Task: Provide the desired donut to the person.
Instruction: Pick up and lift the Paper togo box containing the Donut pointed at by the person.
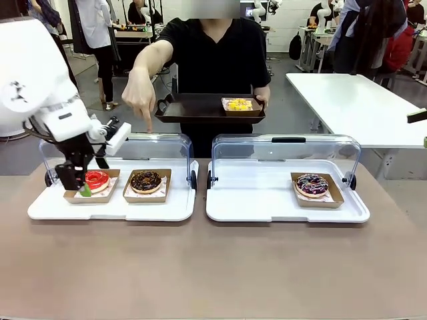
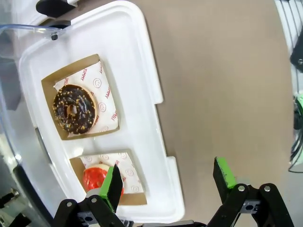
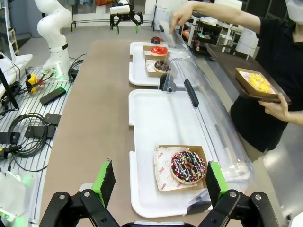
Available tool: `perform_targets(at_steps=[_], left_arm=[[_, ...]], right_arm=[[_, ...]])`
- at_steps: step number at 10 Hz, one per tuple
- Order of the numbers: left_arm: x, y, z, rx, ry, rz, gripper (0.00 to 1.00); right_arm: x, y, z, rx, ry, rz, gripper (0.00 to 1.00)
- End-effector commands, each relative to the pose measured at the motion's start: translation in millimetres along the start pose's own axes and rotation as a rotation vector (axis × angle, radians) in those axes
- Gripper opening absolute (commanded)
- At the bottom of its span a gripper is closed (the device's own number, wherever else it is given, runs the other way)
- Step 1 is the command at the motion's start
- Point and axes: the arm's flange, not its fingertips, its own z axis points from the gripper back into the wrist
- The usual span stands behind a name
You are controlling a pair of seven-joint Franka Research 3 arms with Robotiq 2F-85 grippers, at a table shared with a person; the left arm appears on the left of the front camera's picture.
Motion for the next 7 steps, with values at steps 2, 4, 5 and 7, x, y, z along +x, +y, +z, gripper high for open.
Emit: perform_targets(at_steps=[2, 4, 5, 7], left_arm=[[4.3, 12.2, -11.7, -0.005, -0.061, -0.028, 1.00], [3.0, 6.7, -11.6, -0.002, -0.005, -0.005, 1.00], [3.0, 6.7, -11.6, -0.002, -0.005, -0.005, 1.00], [3.0, 6.7, -11.6, -0.002, -0.005, -0.005, 1.00]], right_arm=[[-2.6, 1.3, 0.7, 0.016, -0.001, 0.021, 1.00], [-2.6, 1.3, 0.7, 0.016, -0.001, 0.021, 1.00], [-2.6, 1.3, 0.7, 0.016, -0.001, 0.021, 1.00], [-2.6, 1.3, 0.7, 0.016, -0.001, 0.021, 1.00]])
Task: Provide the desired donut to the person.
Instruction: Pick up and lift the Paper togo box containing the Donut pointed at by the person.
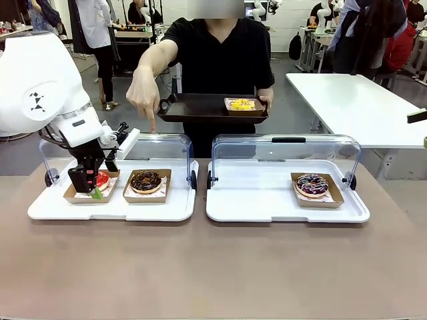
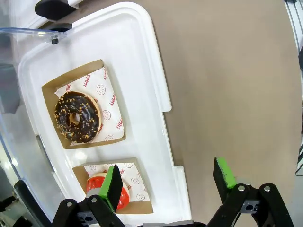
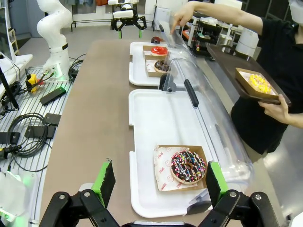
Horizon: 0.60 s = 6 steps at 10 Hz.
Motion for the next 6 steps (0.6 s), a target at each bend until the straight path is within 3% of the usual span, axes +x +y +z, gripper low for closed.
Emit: perform_targets(at_steps=[1, 6], left_arm=[[-1.5, -3.3, 2.2, -0.002, 0.007, 0.005, 1.00], [1.1, 16.0, -20.7, 0.001, -0.012, -0.023, 1.00]], right_arm=[[-2.5, 1.3, 0.7, 0.016, 0.000, 0.020, 1.00], [-2.5, 1.3, 0.7, 0.016, 0.000, 0.020, 1.00]])
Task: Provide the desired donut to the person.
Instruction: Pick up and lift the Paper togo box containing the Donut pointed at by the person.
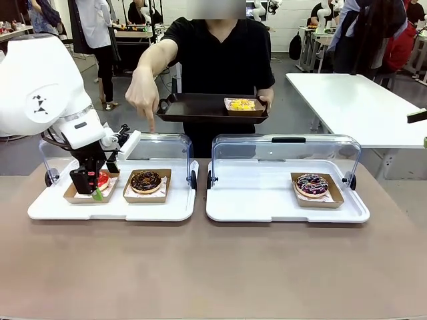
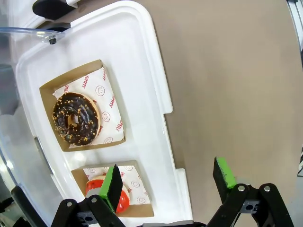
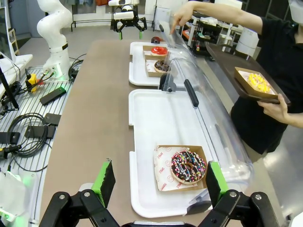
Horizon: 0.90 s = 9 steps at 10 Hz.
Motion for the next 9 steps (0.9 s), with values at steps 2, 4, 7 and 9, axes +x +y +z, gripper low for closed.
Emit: perform_targets(at_steps=[2, 4, 7, 9], left_arm=[[5.7, 25.4, -24.7, -0.013, 0.008, -0.031, 1.00], [5.7, 37.1, -43.2, -0.042, 0.009, -0.012, 1.00], [0.2, 52.4, -69.3, -0.085, 0.007, 0.018, 1.00], [-3.3, 58.6, -84.5, -0.074, 0.008, 0.031, 1.00]], right_arm=[[-2.4, 1.3, 0.7, 0.016, 0.000, 0.020, 1.00], [-2.4, 1.3, 0.7, 0.016, 0.000, 0.020, 1.00], [-2.4, 1.3, 0.7, 0.016, 0.000, 0.020, 1.00], [-2.4, 1.3, 0.7, 0.016, 0.000, 0.020, 1.00]])
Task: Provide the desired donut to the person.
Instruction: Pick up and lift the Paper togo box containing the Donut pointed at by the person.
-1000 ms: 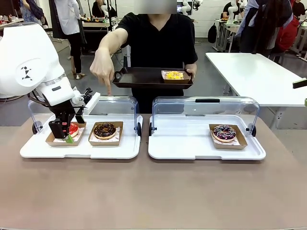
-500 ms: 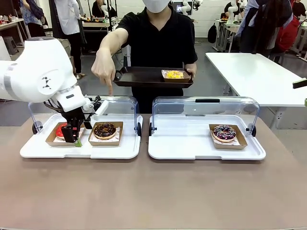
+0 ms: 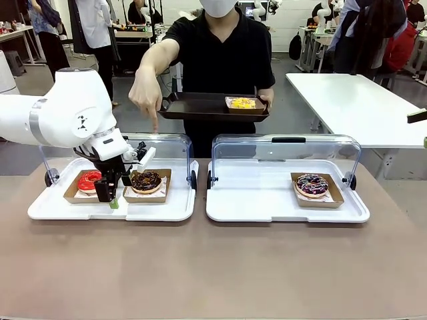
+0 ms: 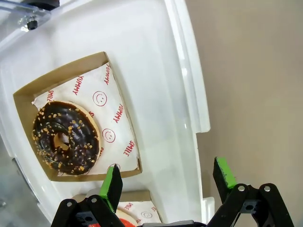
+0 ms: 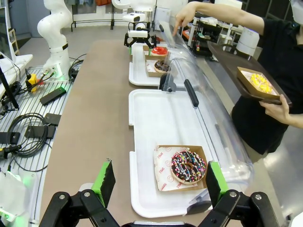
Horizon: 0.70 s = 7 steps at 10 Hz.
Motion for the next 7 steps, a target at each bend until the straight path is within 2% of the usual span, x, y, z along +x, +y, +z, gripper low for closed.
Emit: perform_targets(at_steps=[1, 7], left_arm=[[1.1, 8.1, -9.4, 0.019, 0.001, 0.008, 1.00], [2.9, 14.2, -25.5, 0.012, 0.005, 0.017, 1.00]], right_arm=[[-2.2, 1.2, 0.7, 0.016, 0.000, 0.020, 1.00], [-2.2, 1.2, 0.7, 0.016, 0.000, 0.020, 1.00]])
